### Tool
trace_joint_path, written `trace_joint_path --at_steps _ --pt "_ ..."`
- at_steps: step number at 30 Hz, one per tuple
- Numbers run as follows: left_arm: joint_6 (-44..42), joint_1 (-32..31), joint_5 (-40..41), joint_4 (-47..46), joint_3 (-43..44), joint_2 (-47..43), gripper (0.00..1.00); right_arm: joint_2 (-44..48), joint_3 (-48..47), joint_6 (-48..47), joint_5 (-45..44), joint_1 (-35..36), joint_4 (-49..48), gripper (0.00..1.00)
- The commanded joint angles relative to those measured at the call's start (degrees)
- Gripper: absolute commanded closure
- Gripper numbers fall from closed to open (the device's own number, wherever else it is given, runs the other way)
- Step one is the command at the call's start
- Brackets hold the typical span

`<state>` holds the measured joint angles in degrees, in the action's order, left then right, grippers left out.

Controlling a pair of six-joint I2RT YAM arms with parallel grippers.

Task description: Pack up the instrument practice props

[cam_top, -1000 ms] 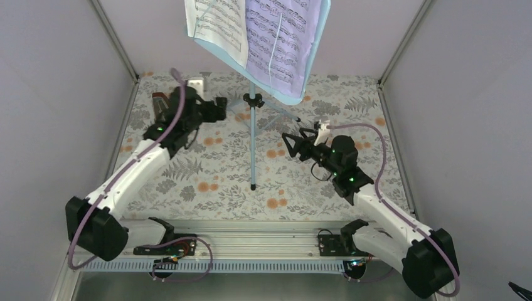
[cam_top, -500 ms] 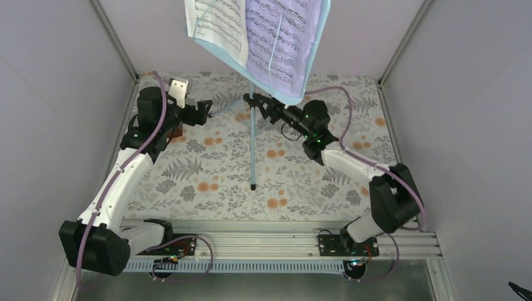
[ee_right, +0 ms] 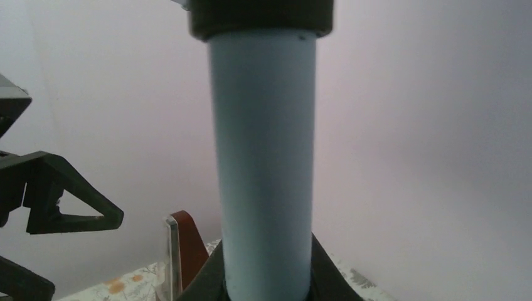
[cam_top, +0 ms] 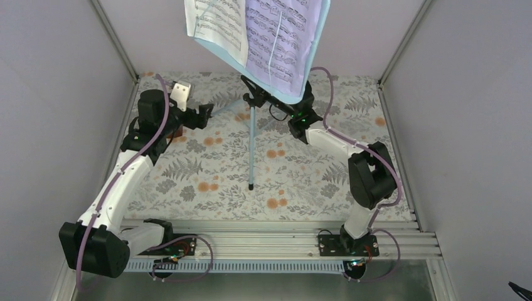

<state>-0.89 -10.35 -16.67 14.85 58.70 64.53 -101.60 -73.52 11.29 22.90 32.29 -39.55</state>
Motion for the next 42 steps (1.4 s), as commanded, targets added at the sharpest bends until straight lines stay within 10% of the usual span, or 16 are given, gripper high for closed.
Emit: trace_joint_path --at_steps 1,18,26,42 --pt "-1.8 0.3 -1.4 -1.8 -0.7 -0.4 0.06 0.2 -2.1 -4.4 3.2 -0.2 0.0 0.95" --pt "-3.8 -10.5 -25.6 -4.0 -2.0 6.8 0.22 13.6 6.5 -8.1 43.6 -11.5 3.5 0.96" --pt "1.4 -14.0 -28.9 -24.1 -10.5 9.3 0.23 17.5 8.3 -14.4 49.4 -12.8 12.7 0.96" --pt "-10.3 -16.8 -36.2 -17.5 3.0 27.2 0.46 16.9 7.6 -20.0 52.2 -13.4 20.3 0.96"
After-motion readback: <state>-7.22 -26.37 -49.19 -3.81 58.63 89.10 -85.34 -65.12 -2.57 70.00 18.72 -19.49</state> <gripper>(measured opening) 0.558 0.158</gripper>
